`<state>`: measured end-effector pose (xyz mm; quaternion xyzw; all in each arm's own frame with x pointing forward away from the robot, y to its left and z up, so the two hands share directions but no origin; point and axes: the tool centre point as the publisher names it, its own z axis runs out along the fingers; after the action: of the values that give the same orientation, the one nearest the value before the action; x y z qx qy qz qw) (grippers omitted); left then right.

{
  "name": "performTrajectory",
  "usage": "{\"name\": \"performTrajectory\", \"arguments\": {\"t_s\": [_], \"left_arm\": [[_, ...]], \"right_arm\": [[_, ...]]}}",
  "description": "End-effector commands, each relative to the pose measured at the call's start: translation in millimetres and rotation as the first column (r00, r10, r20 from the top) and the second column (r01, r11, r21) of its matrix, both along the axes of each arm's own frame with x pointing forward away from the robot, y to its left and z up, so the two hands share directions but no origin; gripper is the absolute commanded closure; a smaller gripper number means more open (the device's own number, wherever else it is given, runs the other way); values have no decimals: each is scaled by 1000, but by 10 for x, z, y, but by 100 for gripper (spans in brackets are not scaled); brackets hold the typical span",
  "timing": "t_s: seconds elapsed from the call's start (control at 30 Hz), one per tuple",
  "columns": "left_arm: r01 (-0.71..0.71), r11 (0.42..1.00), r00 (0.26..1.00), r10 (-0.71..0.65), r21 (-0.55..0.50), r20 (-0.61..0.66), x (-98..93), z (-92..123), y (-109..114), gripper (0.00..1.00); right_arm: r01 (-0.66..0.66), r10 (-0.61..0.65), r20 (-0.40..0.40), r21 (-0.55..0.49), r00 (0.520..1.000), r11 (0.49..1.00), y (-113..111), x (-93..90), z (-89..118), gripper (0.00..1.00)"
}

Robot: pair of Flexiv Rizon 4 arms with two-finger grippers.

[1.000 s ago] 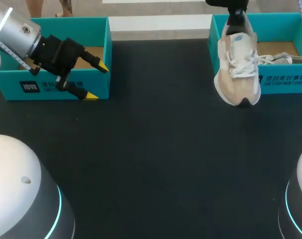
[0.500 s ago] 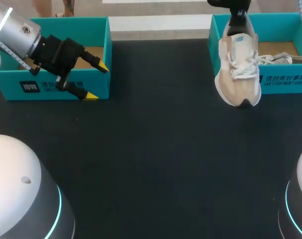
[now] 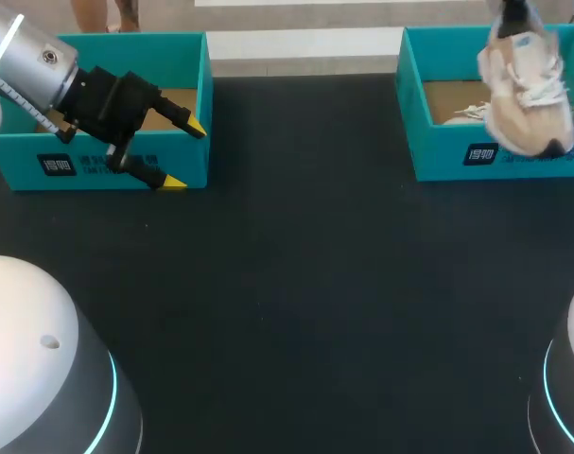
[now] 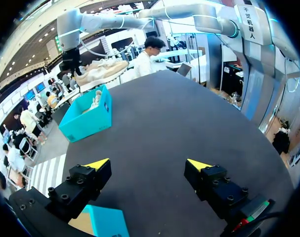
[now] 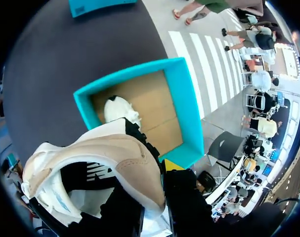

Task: Take the shoe out of the shoebox, open the shoe tongue, remove and reinsert the insole, then place the shoe into the shoebox

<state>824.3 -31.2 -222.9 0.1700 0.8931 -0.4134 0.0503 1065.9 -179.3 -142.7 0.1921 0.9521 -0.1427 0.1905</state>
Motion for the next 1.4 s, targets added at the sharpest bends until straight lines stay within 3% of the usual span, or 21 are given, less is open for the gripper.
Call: {"name": "performTrajectory", "arguments": {"t_s": [0.03, 0.37, 0.9, 1.03, 1.1, 1.23, 1.33, 1.37, 1.4], "left_arm": [[0, 1000, 1000, 0, 3, 0, -3, 2, 2, 0], [0, 1000, 1000, 0, 3, 0, -3, 2, 2, 0], [0, 1000, 1000, 0, 3, 0, -3, 2, 2, 0], [0, 1000, 1000, 0, 3, 0, -3, 2, 2, 0], [0, 1000, 1000, 0, 3, 0, -3, 2, 2, 0], [0, 1000, 1000, 0, 3, 0, -3, 2, 2, 0], [0, 1000, 1000, 0, 3, 0, -3, 2, 2, 0], [0, 1000, 1000, 0, 3, 0, -3, 2, 2, 0], [0, 1000, 1000, 0, 3, 0, -3, 2, 2, 0]], "right_arm": [[13, -10, -75, 32, 997, 999, -351, 429, 41, 100], [40, -40, -70, 3, 997, 999, -726, 1054, 62, 100], [40, -40, -70, 3, 997, 999, -726, 1054, 62, 100], [245, -244, -12, 12, 970, 970, -921, 1217, 41, 100], [386, -386, -8, 26, 922, 922, -1038, 1260, 36, 100], [627, -630, 27, 76, 776, 776, -1200, 1274, 29, 100], [782, -791, 54, 123, 610, 611, -1269, 1246, 26, 100], [802, -814, 59, 146, 578, 580, -1273, 1235, 23, 100], [856, -869, 63, 153, 490, 494, -1281, 1197, 16, 100]]}}
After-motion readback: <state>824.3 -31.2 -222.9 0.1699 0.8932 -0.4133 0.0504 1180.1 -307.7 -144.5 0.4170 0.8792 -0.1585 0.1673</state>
